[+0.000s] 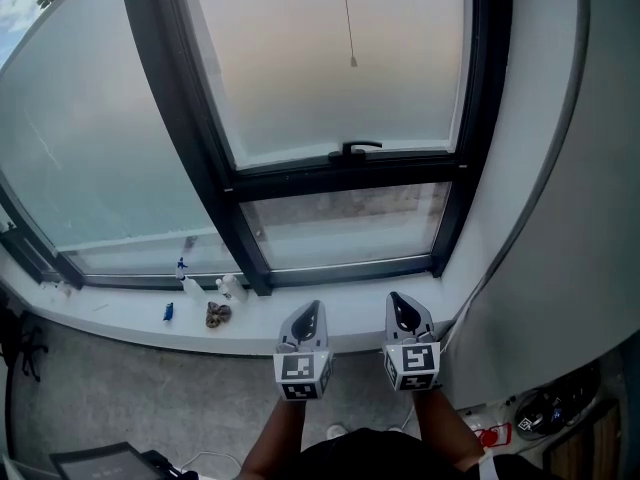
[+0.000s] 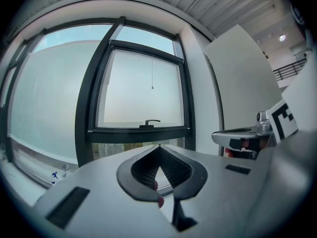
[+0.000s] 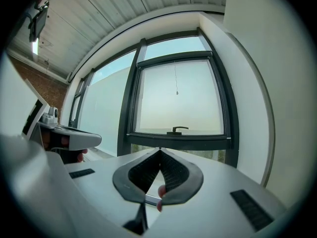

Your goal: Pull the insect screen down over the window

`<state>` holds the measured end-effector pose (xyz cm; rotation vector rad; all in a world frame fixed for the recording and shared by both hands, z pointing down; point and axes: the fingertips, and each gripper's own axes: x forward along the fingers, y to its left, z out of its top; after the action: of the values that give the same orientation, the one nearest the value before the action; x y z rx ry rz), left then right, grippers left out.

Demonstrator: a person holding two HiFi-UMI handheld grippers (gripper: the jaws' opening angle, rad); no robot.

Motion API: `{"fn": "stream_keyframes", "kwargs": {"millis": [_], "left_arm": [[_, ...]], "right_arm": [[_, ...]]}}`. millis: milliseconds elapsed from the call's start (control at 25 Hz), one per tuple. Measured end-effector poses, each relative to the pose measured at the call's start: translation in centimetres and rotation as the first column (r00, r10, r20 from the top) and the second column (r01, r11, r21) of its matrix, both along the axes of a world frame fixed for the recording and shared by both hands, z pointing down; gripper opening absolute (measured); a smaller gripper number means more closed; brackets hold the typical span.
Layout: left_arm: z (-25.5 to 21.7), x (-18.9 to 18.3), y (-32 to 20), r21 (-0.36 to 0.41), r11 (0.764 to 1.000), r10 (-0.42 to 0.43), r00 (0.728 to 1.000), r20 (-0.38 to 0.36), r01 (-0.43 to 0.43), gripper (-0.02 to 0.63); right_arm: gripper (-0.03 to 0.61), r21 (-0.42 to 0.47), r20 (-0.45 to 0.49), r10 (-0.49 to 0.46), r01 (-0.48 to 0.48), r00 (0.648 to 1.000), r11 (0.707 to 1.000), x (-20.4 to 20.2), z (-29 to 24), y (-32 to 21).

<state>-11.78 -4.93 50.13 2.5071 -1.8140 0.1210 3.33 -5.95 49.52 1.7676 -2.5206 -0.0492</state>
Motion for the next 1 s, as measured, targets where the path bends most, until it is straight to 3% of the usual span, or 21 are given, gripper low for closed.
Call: {"fn": "stream_keyframes", "kwargs": {"millis": [160,360,680,1000], "left_arm": [[-0.1,-1.6,-0.6,0.002,1.000,0.006,1.000,-0.011,-0.006,-0.002],[0.5,-3.8,-1.5,-0.059,0.998,0.015,0.982,-0.186,-0.027,-0.002],[1.2,-4.9,-5.7,-0.037,0.999,-0.015,0.998,-0.057,0.013,-0.002],[0.6,-3.8,-13.6,-0.037,0.999,-0.019,0.997,-0.080,0.016,-0.002]], "right_arm": [[0.003,-0.003,-0.005,0.013,-0.013,1.000,1.000,-1.5,0.3,-0.2],[0.003,-0.020,-0.014,0.023,-0.023,1.000,1.000,-2.9,1.0,-0.5],[0.003,-0.024,-0.008,0.004,-0.004,1.000,1.000,-3.7,1.9,-5.2],[0.003,-0.009,0.010,-0.026,0.026,1.000,1.000,-3.2,1.2,-13.6]]}}
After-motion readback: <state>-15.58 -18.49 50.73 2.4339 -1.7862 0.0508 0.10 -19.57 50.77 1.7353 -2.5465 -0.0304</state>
